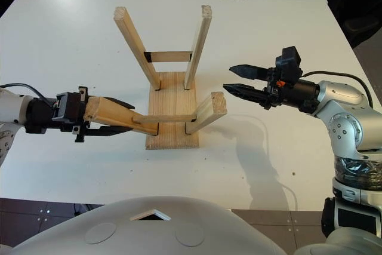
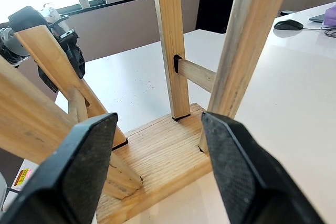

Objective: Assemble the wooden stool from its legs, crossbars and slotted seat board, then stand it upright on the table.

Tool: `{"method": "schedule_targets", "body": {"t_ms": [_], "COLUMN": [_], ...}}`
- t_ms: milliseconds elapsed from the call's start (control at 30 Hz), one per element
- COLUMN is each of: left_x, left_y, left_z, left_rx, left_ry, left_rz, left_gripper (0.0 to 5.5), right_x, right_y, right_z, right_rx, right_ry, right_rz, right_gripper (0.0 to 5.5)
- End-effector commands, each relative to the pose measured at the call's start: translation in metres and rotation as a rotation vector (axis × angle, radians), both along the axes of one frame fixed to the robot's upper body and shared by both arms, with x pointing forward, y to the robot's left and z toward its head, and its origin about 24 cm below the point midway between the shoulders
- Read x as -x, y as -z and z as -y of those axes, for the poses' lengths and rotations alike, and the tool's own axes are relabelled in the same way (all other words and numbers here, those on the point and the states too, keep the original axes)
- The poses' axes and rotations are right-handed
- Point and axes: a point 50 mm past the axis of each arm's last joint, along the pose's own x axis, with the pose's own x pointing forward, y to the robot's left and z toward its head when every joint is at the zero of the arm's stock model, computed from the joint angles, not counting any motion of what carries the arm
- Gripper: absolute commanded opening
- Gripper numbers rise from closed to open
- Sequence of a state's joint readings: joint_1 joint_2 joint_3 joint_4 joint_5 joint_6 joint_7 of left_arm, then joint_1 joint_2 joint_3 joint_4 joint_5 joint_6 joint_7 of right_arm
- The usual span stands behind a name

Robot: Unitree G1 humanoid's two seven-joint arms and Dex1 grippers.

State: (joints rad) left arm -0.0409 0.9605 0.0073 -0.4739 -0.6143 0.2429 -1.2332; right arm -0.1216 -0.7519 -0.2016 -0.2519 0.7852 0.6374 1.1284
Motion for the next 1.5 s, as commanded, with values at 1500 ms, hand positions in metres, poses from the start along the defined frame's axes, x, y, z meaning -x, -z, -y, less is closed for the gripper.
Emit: {"method": "schedule_targets", "body": {"t_ms": [1500], "left_x": [-0.062], "left_y": [0.036], "left_z": [0.031], "left_rx": [-0.181], "left_ry": [-0.348], "left_rz": [-0.171], "left_gripper": [2.05], "right_x": [-0.003], "right_y": [0.101], "right_z": [-0.146], "right_rx": [0.361], "right_ry": [0.419], "right_rz": [0.08], "right_gripper": [2.92]}}
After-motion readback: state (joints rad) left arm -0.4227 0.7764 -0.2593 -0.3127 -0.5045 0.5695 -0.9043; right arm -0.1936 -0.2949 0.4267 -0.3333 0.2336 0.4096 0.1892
